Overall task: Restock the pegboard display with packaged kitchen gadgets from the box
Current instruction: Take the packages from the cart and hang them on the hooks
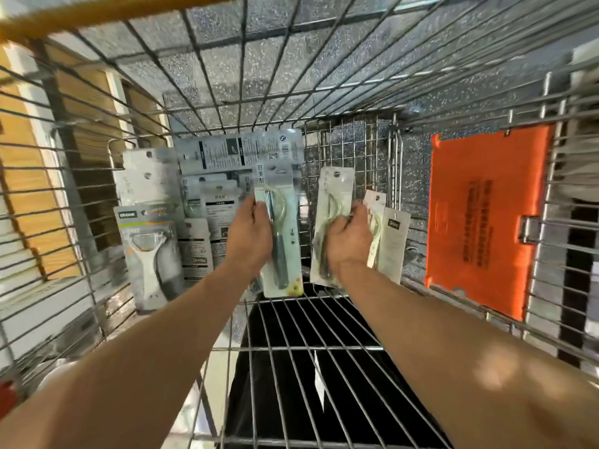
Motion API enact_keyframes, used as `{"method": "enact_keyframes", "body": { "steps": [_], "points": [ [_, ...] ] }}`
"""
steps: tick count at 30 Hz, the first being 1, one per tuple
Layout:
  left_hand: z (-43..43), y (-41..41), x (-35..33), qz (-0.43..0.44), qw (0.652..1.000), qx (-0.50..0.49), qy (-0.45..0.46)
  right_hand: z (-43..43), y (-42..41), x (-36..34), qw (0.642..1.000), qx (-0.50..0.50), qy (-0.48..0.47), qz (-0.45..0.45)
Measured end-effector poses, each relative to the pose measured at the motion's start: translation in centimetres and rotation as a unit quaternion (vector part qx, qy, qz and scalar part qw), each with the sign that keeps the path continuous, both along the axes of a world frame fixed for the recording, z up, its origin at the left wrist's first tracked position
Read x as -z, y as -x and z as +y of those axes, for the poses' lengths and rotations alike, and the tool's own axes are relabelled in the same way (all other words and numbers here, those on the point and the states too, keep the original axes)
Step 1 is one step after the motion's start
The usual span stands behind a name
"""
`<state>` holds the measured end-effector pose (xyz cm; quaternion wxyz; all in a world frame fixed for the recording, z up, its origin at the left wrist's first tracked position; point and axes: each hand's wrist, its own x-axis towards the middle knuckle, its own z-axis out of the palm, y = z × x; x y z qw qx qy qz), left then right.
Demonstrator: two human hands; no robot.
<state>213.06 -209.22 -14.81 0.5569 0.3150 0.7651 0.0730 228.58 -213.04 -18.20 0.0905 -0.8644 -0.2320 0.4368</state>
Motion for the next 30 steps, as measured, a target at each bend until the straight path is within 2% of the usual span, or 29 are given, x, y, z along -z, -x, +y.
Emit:
{"method": "enact_keyframes", "body": {
  "steps": [6,8,11,14,20,24,26,30],
  "points": [
    [1.2,1.2,-4.2,0.008,0.989,-0.132,0.069,1.6,2.3,-4.5,0.998,0.048,-0.029,0.015],
    [1.3,2.0,-7.3,0.008,0.987,-0.146,0.073,2.0,3.3,-7.7,0.997,0.047,-0.057,0.036],
    [1.5,2.3,-10.8,-0.014,0.986,-0.163,0.034,3.1,4.5,-12.0,0.993,0.049,-0.077,0.080],
    [0.8,3.0,-13.8,-0.027,0.984,-0.177,-0.013,3.7,5.6,-15.8,0.988,0.009,-0.107,0.109],
    [-1.2,4.7,-19.7,-0.094,0.951,-0.285,-0.077,3.4,6.2,-23.1,0.975,-0.077,-0.162,0.129],
    [-4.7,5.4,-24.6,-0.108,0.946,-0.288,-0.106,2.4,6.9,-27.3,0.961,-0.112,-0.199,0.155],
    [-6.5,6.3,-26.0,-0.109,0.934,-0.311,-0.140,2.0,7.2,-30.2,0.955,-0.126,-0.212,0.167],
    [-10.4,5.8,-34.9,-0.141,0.893,-0.370,-0.213,0.2,8.6,-36.5,0.924,-0.183,-0.266,0.205]
  ]
}}
